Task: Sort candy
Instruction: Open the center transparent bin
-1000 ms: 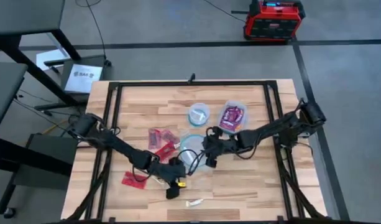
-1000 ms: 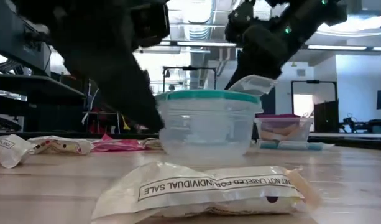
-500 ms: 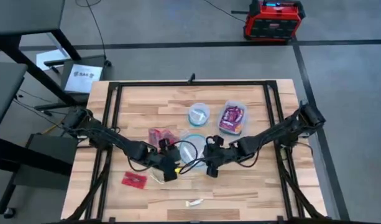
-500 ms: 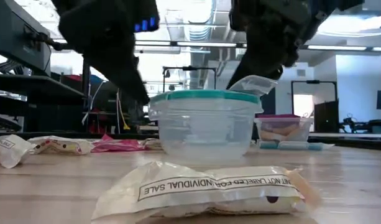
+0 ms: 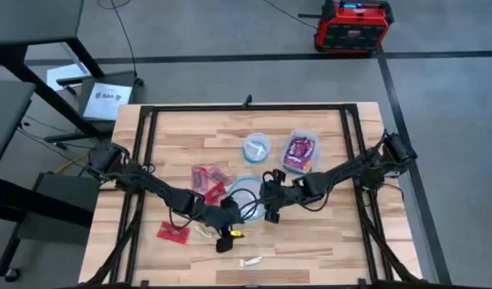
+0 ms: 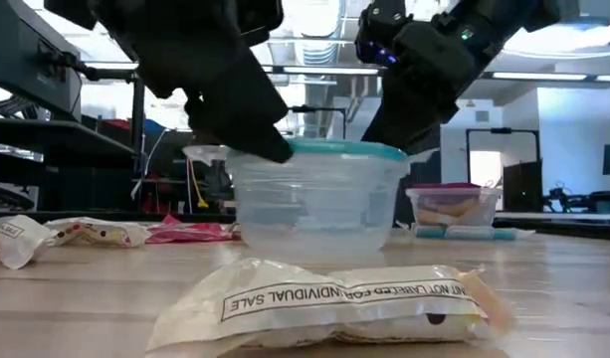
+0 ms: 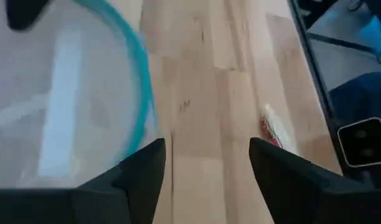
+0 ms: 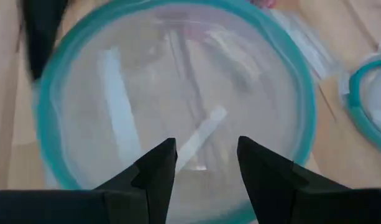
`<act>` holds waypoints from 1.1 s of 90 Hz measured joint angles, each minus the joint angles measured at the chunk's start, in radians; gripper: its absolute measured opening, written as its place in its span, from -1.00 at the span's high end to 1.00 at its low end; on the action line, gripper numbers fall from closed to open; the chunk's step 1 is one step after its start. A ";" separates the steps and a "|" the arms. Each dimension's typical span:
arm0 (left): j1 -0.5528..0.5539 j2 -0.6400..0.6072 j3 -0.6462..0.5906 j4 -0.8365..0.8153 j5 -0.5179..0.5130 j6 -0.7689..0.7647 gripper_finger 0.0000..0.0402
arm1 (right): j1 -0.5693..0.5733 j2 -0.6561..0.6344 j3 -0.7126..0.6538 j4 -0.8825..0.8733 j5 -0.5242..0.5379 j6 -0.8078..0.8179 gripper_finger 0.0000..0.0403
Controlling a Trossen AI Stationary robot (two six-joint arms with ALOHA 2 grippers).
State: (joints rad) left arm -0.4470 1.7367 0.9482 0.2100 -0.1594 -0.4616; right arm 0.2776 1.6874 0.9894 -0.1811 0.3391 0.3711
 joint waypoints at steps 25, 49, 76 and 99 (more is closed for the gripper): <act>-0.016 -0.084 0.138 -0.253 -0.002 -0.002 -0.09 | 0.168 -0.166 -0.002 -0.032 0.001 0.091 0.20; 0.066 -0.112 0.237 -0.355 -0.033 0.215 -0.09 | 0.409 -0.129 -0.006 0.015 0.071 0.300 0.20; 0.182 -0.035 0.211 -0.233 0.002 0.403 -0.09 | 0.437 0.141 -0.008 0.128 0.301 0.515 0.14; 0.224 -0.033 0.064 0.013 0.085 0.389 -0.09 | 0.422 0.278 -0.005 0.342 0.366 0.567 -0.21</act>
State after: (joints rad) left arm -0.2234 1.7033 1.0123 0.2228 -0.0743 -0.0731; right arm 0.6997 1.9649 0.9847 0.1607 0.7048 0.9379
